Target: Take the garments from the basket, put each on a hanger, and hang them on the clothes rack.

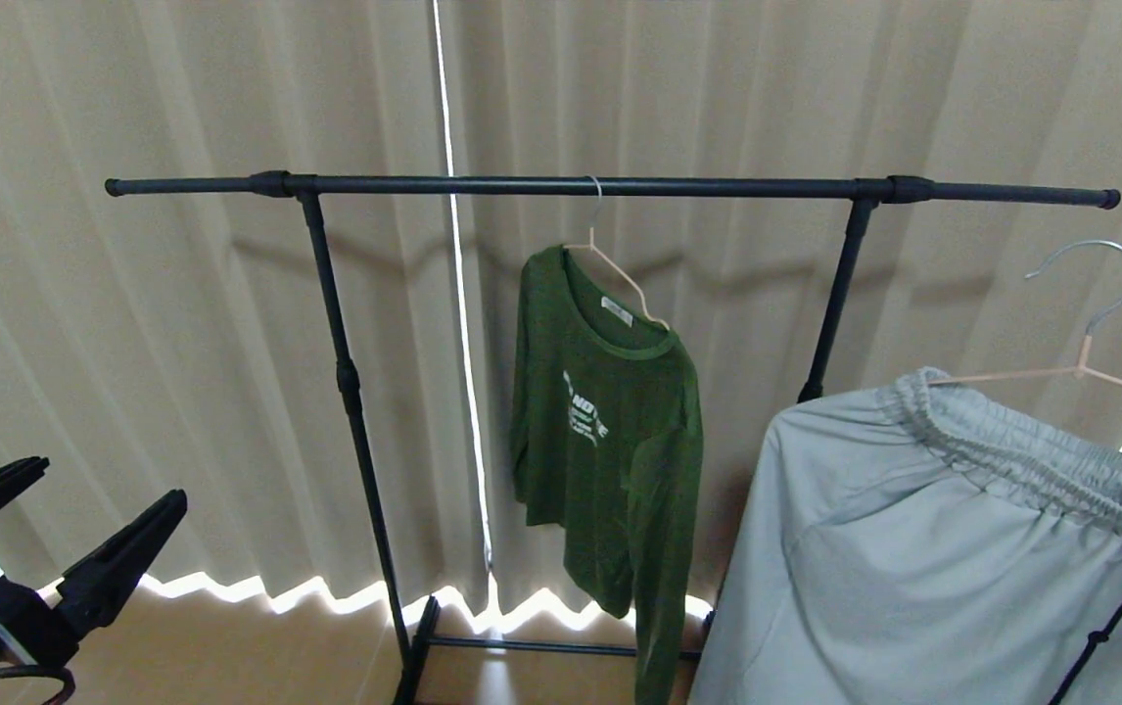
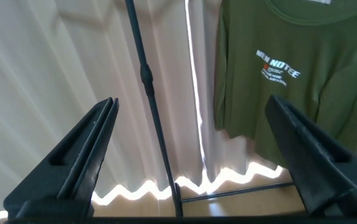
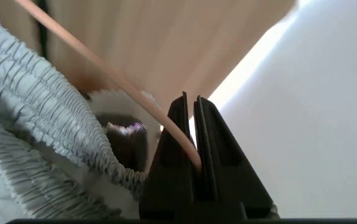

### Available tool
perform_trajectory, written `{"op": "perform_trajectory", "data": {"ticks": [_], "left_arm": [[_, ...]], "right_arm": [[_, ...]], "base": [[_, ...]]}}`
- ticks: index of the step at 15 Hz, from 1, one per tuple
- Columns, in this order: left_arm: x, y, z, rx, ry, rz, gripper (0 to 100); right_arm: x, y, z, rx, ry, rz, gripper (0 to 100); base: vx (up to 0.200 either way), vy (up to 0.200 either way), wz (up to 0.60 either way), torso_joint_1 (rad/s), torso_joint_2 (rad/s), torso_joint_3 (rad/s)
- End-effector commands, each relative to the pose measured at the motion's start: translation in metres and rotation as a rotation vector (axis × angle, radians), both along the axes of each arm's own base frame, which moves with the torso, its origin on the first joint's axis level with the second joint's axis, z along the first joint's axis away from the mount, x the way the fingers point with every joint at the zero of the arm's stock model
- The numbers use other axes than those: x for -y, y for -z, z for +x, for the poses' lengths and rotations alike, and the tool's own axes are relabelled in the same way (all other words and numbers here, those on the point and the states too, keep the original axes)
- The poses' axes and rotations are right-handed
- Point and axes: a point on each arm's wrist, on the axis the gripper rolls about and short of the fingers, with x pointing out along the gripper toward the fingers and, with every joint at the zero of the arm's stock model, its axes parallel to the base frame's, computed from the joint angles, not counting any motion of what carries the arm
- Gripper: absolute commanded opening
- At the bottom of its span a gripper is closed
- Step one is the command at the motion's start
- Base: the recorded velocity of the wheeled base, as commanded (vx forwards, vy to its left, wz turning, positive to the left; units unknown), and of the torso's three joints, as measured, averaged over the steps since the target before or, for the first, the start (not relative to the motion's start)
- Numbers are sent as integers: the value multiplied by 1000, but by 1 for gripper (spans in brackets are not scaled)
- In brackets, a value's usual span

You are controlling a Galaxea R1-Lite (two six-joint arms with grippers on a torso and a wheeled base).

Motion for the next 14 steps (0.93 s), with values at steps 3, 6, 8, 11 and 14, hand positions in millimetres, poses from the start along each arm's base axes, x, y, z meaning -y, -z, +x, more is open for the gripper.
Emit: {"op": "perform_trajectory", "data": {"ticks": [3,6,8,11,14], "left_arm": [[0,2,4,-22,-1,1,100],[0,2,4,-20,-1,1,100],[0,2,5,-25,-1,1,100],[0,3,4,-25,-1,1,100],[1,7,3,-40,4,5,100]], "right_arm": [[-7,-5,15,-8,-56,-1,0],[-7,-5,15,-10,-59,-1,0],[-7,-4,15,-13,-59,0,0],[-8,-4,14,-13,-59,0,0],[-9,-5,15,-4,-67,-1,0]], "base": [[133,0,0,2,0,3],[200,0,0,-1,2,-1],[200,0,0,7,5,-2],[200,0,0,1,1,1],[67,0,0,-2,1,-1]]}}
